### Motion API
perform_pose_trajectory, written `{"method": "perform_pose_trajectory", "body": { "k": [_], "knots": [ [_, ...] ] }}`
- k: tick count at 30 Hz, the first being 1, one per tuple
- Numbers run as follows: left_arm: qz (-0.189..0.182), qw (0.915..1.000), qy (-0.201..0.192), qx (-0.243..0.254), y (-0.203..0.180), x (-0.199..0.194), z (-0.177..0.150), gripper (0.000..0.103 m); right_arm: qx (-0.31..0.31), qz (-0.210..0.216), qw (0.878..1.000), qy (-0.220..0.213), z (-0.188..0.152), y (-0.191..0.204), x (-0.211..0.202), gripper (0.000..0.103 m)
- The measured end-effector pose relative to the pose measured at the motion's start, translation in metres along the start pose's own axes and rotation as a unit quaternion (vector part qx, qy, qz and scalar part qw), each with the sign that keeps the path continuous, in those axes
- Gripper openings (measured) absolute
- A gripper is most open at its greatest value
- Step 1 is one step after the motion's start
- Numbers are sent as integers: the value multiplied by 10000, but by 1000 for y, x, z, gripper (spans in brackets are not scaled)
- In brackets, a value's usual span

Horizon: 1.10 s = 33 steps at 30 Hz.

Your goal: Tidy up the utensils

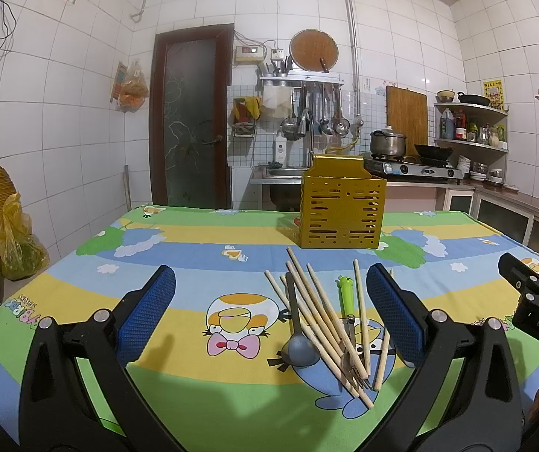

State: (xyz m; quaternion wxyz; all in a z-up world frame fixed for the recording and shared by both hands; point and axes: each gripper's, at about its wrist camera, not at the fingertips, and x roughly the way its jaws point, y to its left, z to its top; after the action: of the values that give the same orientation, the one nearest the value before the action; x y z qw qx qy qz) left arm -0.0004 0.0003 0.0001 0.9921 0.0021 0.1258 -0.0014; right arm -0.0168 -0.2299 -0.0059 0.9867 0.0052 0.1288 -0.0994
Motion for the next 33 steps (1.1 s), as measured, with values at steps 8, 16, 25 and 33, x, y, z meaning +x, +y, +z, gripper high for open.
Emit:
{"method": "perform_pose_trajectory", "body": {
  "k": [8, 16, 25, 33],
  "knots": [
    [0, 10000, -2, -2, 0, 0, 0, 98, 6, 1, 10000, -7, 1, -1, -1, 99],
    [0, 10000, 3, -2, 0, 0, 0, 98, 8, 3, 10000, -11, 3, -2, -3, 99],
    [1, 10000, 2, 0, 0, 0, 0, 98, 14, 4, 10000, -14, 3, -2, -3, 99],
    [2, 10000, 4, 3, 0, 0, 0, 98, 9, 3, 10000, -11, 5, -3, -4, 99]
  ]
}}
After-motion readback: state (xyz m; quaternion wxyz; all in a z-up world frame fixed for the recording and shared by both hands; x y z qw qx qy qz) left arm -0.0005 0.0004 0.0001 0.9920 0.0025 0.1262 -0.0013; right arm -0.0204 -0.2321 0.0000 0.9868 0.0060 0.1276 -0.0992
